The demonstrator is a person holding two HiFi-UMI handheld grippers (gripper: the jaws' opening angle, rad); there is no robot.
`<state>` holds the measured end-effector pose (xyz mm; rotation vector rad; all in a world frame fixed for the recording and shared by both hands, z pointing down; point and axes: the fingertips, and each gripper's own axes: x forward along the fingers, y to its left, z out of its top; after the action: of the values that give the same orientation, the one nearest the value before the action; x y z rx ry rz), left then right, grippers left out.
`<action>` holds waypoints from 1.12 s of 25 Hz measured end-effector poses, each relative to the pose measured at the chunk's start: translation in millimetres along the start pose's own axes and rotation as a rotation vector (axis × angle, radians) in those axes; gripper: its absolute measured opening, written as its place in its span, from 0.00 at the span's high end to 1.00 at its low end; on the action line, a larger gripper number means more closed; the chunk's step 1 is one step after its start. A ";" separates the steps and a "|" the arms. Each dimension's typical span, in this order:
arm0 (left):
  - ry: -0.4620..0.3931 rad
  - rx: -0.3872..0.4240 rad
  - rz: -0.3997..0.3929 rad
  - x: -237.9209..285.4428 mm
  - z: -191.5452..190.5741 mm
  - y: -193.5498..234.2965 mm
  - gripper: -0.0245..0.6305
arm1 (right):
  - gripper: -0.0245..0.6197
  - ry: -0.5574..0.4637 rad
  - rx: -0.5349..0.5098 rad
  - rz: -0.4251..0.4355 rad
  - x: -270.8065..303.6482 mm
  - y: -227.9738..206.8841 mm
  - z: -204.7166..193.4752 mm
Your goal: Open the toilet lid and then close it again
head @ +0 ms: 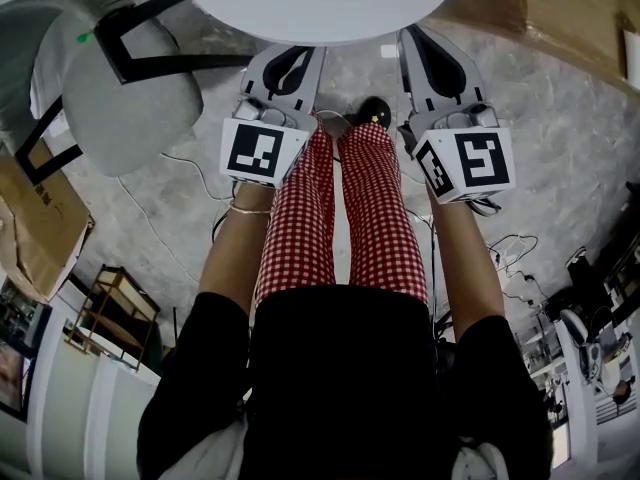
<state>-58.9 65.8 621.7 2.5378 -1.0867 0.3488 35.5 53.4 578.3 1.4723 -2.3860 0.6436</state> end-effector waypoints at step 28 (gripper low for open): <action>0.096 -0.022 0.002 0.8 -52.7 2.1 0.96 | 0.93 0.076 0.041 -0.002 10.8 -5.1 -52.1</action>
<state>-64.4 85.8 670.1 2.4740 -1.0513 0.4514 34.8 69.0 629.4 1.4398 -2.3274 0.7379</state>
